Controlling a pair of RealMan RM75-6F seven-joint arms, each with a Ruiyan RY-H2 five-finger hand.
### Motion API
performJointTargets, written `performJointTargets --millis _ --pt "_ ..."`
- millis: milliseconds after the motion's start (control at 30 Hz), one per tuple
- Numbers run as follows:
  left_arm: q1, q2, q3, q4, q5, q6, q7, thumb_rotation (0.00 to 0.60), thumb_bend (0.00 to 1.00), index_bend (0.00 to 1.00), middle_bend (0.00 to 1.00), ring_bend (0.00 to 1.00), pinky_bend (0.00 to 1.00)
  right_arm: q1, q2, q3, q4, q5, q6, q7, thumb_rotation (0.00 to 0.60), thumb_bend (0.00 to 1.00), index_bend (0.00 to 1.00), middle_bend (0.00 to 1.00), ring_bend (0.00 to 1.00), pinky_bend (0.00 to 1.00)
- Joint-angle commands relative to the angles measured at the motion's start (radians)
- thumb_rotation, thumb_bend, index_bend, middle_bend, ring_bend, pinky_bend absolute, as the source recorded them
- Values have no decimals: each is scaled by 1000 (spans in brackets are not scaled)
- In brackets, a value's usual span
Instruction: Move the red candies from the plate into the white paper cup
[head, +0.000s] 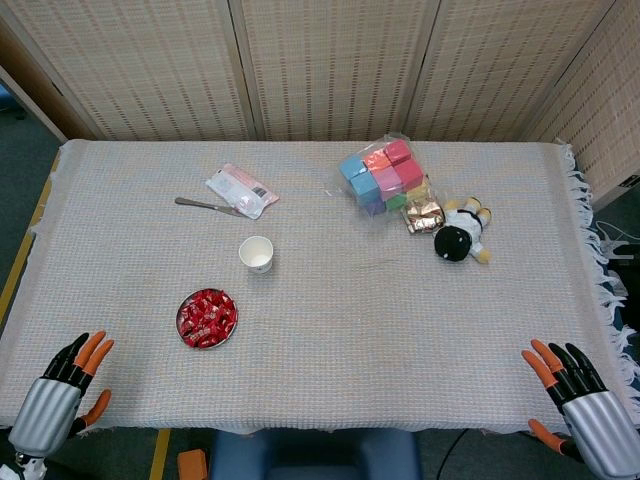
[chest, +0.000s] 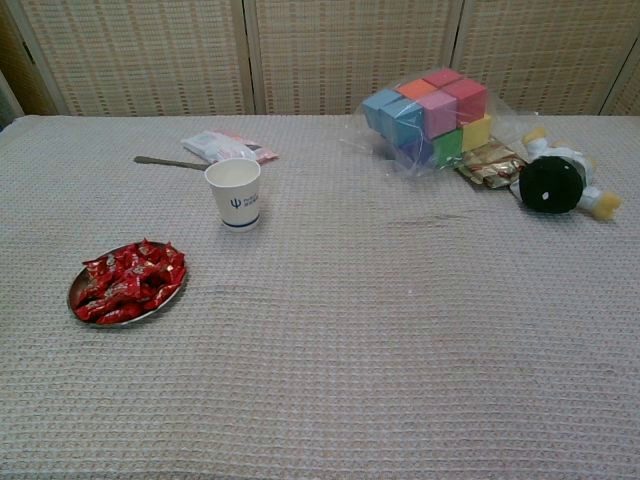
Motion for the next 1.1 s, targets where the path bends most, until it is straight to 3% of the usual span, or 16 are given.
performJointTargets --millis 33,200,367,400,500,667,967,1100 --pt "-7 -1 0 -7 2 -7 -1 600 396 0 0 0 164 -5 -7 1 3 -6 6 -15 600 114 0 0 0 0" --pt "-32 -7 3 -26 -1 -58 4 600 395 0 0 0 190 -4 -8 20 1 30 8 -1 600 114 0 0 0 0" --pt "-55 -2 4 -58 2 -97 18 600 395 0 0 19 312 -2 -9 36 -5 65 3 0 600 113 0 0 0 0" --pt "-62 -2 1 -68 5 -106 31 600 395 0 0 39 381 -1 -10 41 -6 76 1 -2 600 113 0 0 0 0" --pt "-125 -23 -39 -150 1 -196 157 600 398 0 0 57 532 10 -25 66 -19 114 -23 -34 600 114 0 0 0 0" --pt "-207 -65 -103 -242 -103 -368 328 600 400 0 0 3 629 39 -42 82 -41 161 -98 -85 600 113 0 0 0 0" --pt "-315 -138 -175 -204 -248 -533 411 600 403 0 0 9 879 63 -53 97 -57 218 -161 -129 600 113 0 0 0 0" --pt "-348 -162 -182 -183 -285 -576 436 600 403 0 0 30 924 70 -60 101 -60 235 -178 -145 600 114 0 0 0 0"
